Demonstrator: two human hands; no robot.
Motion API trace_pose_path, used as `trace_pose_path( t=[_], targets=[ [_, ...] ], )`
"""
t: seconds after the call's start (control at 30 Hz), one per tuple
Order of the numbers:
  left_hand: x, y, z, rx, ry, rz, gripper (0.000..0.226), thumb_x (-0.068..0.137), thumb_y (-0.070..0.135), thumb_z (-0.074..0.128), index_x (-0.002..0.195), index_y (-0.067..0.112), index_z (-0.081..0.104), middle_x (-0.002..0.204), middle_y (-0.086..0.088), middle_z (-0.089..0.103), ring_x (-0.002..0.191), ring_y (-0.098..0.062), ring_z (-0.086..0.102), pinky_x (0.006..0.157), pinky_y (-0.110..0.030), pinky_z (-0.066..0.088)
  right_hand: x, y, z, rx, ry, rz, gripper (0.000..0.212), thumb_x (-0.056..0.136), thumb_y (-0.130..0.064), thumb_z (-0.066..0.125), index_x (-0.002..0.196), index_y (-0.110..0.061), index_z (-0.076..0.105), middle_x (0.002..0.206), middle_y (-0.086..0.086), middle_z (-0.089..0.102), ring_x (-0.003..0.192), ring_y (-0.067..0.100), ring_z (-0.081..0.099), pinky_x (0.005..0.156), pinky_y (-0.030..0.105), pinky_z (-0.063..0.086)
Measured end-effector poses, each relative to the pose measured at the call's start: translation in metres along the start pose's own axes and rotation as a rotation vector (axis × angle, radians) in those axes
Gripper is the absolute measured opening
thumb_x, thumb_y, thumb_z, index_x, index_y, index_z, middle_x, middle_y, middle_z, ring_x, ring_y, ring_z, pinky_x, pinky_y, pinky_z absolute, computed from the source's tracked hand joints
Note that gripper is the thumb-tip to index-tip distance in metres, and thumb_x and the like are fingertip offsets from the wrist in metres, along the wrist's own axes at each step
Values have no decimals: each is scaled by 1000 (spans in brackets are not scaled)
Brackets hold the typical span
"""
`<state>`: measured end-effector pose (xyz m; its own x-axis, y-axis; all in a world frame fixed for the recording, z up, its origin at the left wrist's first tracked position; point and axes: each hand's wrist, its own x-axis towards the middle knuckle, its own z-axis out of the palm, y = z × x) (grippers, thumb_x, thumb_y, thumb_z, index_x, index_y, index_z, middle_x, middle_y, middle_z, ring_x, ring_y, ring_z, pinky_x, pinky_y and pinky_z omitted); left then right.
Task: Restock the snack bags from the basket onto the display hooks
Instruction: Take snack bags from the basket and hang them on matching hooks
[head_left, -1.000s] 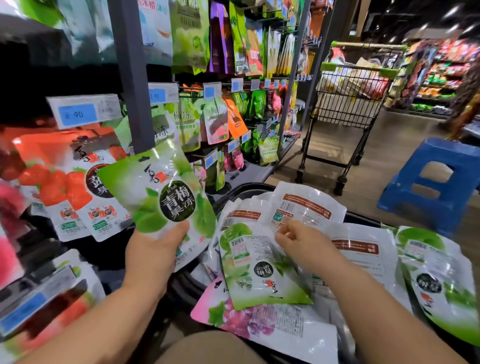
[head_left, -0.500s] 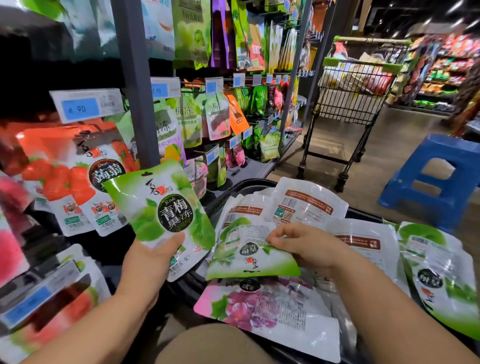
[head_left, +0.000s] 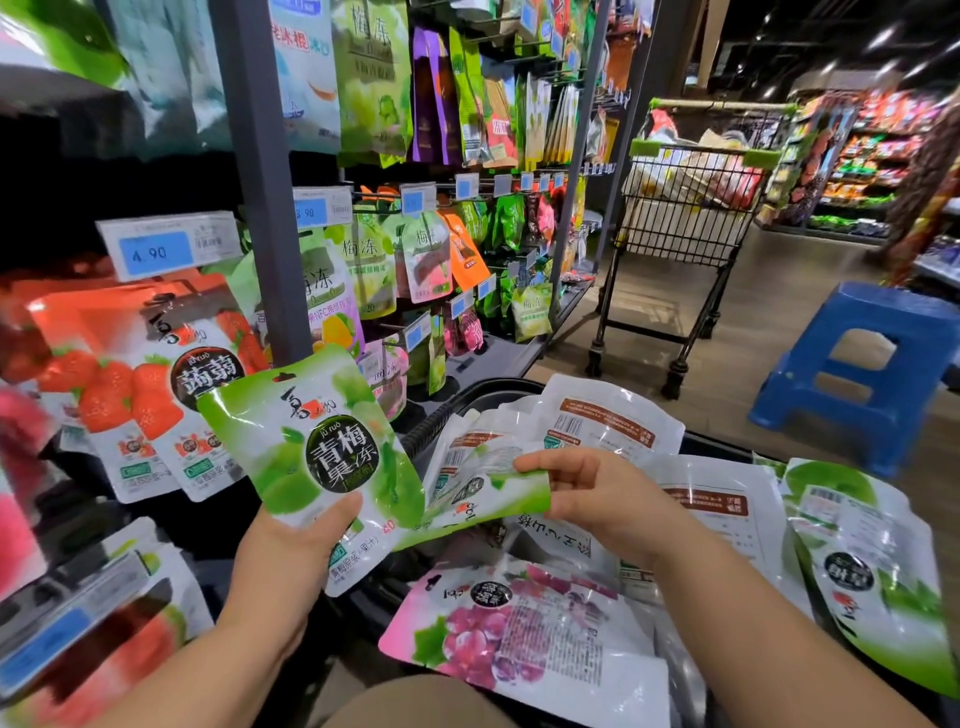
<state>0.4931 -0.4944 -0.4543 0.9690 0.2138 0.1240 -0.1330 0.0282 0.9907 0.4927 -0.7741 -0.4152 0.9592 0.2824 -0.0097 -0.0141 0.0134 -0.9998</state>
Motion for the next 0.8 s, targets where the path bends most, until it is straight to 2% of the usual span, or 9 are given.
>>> trace_pose_path(
  t=[0.03,0.1,0.23,0.33,0.43,0.5,0.63,0.73,0.8],
  targets=[
    [0,-1,0,1,-3,-1,40,57,44,78,97,48,71,102,14,75,102,-18,69,101,-47,48,-1,-2,3,-40,55,-20,34,65,1,85,94,-16,77,105,16,74,94,24,70,82,28,58],
    [0,-1,-1,19,-7,7,41,59,43,80,99,38,72,101,14,75,102,-19,69,100,-46,48,-2,-7,9,-165,176,-54,30,78,10,74,85,-20,77,95,8,77,90,20,70,84,30,58],
    [3,-4,0,24,20,19,26,80,11,81,93,29,67,81,30,72,94,-11,67,93,-34,45,-6,-17,17,-310,330,-204,28,76,1,79,66,-26,76,70,-2,72,67,7,64,66,21,54],
    [2,-3,0,27,22,7,25,82,9,77,90,31,66,79,25,72,91,-6,65,90,-32,42,-7,-15,17,-482,451,-381,25,71,-16,86,58,-28,68,63,-12,56,64,3,50,64,17,43],
    [5,-6,-2,3,11,-7,26,80,10,80,96,29,69,92,10,76,97,-18,69,95,-38,47,-8,-13,15,-645,550,-526,30,74,-45,74,62,-25,55,74,-10,52,79,10,49,73,25,40],
    [5,-7,-1,-4,3,-6,32,75,14,85,98,31,69,97,9,76,99,-21,70,98,-43,48,-10,-14,17,-549,569,-504,29,81,-44,66,69,-22,52,77,-4,53,79,19,53,73,34,45],
    [2,-1,2,-28,-24,1,43,62,26,86,102,31,71,100,8,77,98,-21,71,98,-46,49,-8,-14,14,-53,647,-293,12,98,-19,58,86,-15,57,76,4,68,72,24,65,69,44,55],
    [1,2,3,-31,-34,-11,36,75,9,84,106,21,71,95,6,77,94,-21,71,96,-44,50,-2,-14,9,208,701,-239,12,100,-18,52,90,-13,53,81,12,60,73,24,58,66,38,54],
    [0,6,5,-42,-56,-17,31,78,5,79,106,16,72,91,4,78,88,-21,71,86,-38,53,1,-13,10,248,692,-215,12,102,-18,49,92,-13,53,81,12,58,69,22,57,59,32,54]
  ],
)
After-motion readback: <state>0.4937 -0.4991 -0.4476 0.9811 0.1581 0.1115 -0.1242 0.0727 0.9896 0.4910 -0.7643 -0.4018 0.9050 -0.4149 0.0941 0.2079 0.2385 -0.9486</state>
